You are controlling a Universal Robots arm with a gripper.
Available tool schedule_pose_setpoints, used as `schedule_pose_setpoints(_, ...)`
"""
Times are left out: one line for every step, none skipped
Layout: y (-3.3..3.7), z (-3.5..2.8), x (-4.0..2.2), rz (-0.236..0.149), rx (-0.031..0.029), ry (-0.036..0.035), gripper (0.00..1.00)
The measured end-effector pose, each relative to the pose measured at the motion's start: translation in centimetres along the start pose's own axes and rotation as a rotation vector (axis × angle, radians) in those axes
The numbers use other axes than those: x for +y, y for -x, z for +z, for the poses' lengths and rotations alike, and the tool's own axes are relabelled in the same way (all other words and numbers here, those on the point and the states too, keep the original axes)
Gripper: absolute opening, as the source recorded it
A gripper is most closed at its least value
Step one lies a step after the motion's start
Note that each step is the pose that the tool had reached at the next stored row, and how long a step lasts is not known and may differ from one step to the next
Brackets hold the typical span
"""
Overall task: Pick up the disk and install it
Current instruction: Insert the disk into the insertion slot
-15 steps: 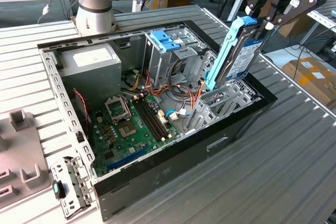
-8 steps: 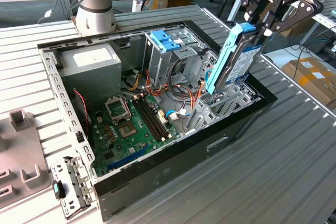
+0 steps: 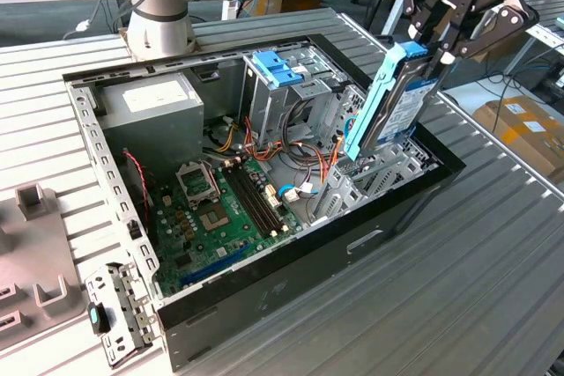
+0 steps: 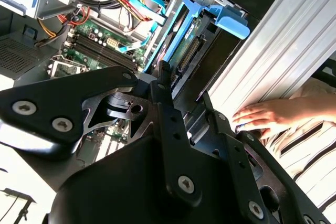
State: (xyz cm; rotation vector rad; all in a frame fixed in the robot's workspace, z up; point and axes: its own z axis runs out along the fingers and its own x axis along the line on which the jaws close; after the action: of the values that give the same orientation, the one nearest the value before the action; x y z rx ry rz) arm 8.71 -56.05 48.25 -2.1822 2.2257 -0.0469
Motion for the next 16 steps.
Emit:
schedule_pose_setpoints(0.0,0.0,0.0,0.0,0.0,0.0,0.35)
schedule_pose_setpoints(0.0,0.0,0.0,0.0,0.0002,0.0,0.35)
schedule_pose_setpoints(0.0,0.06,0.0,0.0,0.0001,0.0,0.35)
schedule_pose_setpoints(0.0,0.11,0.0,0.0,0.0001,0.0,0.35)
schedule_pose_setpoints(0.0,0.11,0.0,0.0,0.0001,0.0,0.35)
schedule_pose_setpoints(0.0,0.11,0.0,0.0,0.0001,0.0,0.35)
schedule_pose_setpoints(0.0,0.11,0.0,0.0,0.0002,0.0,0.35)
schedule_pose_setpoints(-0.02,0.12,0.0,0.0,0.0001,0.0,0.35)
schedule_pose_setpoints(-0.07,0.12,0.01,0.0,0.0,0.0,0.35)
schedule_pose_setpoints(-0.12,0.12,0.0,0.0,0.0001,0.0,0.35)
schedule_pose_setpoints(-0.18,0.11,0.0,0.0,0.0002,0.0,0.35)
schedule_pose_setpoints(-0.22,0.12,0.0,0.0,0.0001,0.0,0.35)
schedule_pose_setpoints(-0.23,0.12,0.0,0.0,0.0,0.0,0.35)
schedule_pose_setpoints(-0.23,0.17,0.0,0.0,0.0001,0.0,0.35)
schedule_pose_setpoints(-0.24,0.26,0.0,0.0,0.0002,0.0,0.35)
schedule_pose_setpoints(-0.25,0.37,0.01,0.0,0.0001,0.0,0.35)
